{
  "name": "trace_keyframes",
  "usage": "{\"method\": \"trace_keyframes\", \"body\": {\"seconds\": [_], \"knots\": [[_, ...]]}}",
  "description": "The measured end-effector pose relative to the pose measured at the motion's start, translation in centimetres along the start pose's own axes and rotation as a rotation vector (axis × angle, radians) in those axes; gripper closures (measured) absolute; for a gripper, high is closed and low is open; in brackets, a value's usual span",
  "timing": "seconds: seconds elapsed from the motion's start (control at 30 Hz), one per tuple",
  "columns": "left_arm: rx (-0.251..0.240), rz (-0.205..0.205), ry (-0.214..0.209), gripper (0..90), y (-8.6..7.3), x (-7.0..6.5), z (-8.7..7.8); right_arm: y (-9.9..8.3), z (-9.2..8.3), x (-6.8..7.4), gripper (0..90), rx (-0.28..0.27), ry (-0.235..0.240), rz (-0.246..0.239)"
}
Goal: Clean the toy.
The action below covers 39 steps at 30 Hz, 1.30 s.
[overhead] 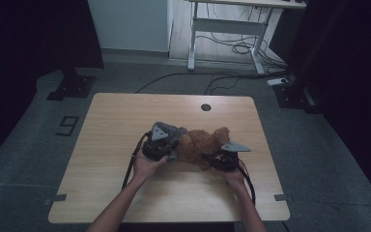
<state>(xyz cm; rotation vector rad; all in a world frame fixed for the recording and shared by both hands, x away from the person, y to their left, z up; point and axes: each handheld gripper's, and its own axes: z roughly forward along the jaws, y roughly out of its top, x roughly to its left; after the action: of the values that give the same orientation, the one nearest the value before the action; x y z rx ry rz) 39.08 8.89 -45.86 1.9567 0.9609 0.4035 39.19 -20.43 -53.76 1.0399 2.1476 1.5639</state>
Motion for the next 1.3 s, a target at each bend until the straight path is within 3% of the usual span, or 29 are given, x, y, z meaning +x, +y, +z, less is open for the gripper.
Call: {"method": "trace_keyframes", "body": {"seconds": [0.03,0.07,0.23,0.27,0.3,0.37,0.47,0.53,0.63,0.7,0.73,0.8,0.9,0.93,1.0,1.1,1.3], "knots": [[0.000,0.000,0.000,79.7,0.0,0.0,0.0,0.0,0.0,0.0,49.4,0.000,0.000,0.000],[-0.011,0.005,-0.004,79.6,1.1,-0.3,-0.2,-0.1,-0.5,0.0,47.1,0.021,0.026,-0.005],[-0.001,0.028,-0.047,79.2,3.4,-1.7,0.8,-0.5,-0.9,0.2,44.5,0.028,0.025,-0.021],[0.032,0.046,-0.087,79.0,4.2,-2.8,1.9,-0.7,-1.0,0.1,43.4,0.022,0.029,-0.015],[0.032,0.046,-0.087,78.8,4.2,-2.8,1.9,-0.8,-1.0,0.0,43.0,0.017,0.028,-0.007],[0.076,0.059,-0.120,78.4,4.2,-4.4,3.8,-1.0,-1.1,-0.2,42.0,0.014,0.027,0.015],[0.077,0.060,-0.114,78.5,3.7,-4.9,4.6,-1.2,-1.2,-0.3,41.6,0.021,0.013,0.038],[0.057,0.031,-0.114,78.8,2.9,-4.6,4.5,-1.4,-1.2,-0.4,44.7,0.021,0.017,0.057],[0.061,0.042,-0.082,79.1,2.4,-4.2,3.8,-1.4,-1.2,-0.2,47.9,0.021,0.017,0.057],[0.075,0.061,-0.028,79.1,1.7,-3.6,2.9,-1.2,-1.2,0.2,50.7,0.031,0.013,0.044],[0.091,0.067,0.018,79.1,0.9,-2.5,2.0,-1.2,-1.3,0.1,51.2,0.031,0.014,0.044],[0.071,0.022,-0.004,79.2,-0.1,-1.3,0.9,-1.3,-1.3,-0.1,51.9,0.034,0.023,0.054],[0.054,0.017,0.003,79.1,-0.8,-0.5,-0.5,-1.3,-1.3,0.0,52.3,0.034,0.022,0.047],[0.028,0.007,0.036,79.1,-1.4,0.4,-2.1,-1.3,-1.3,0.0,52.4,0.035,0.023,0.051],[0.014,-0.018,0.071,79.1,-2.2,1.7,-3.3,-1.3,-1.3,-0.1,52.5,0.031,0.026,0.056],[0.028,-0.098,0.075,79.2,-3.7,3.9,-3.7,-1.3,-1.2,-0.2,52.5,0.030,0.032,0.052],[0.051,-0.129,0.106,79.2,-5.4,5.0,-3.0,-1.3,-1.0,-0.2,53.2,0.028,0.030,0.058]]}}
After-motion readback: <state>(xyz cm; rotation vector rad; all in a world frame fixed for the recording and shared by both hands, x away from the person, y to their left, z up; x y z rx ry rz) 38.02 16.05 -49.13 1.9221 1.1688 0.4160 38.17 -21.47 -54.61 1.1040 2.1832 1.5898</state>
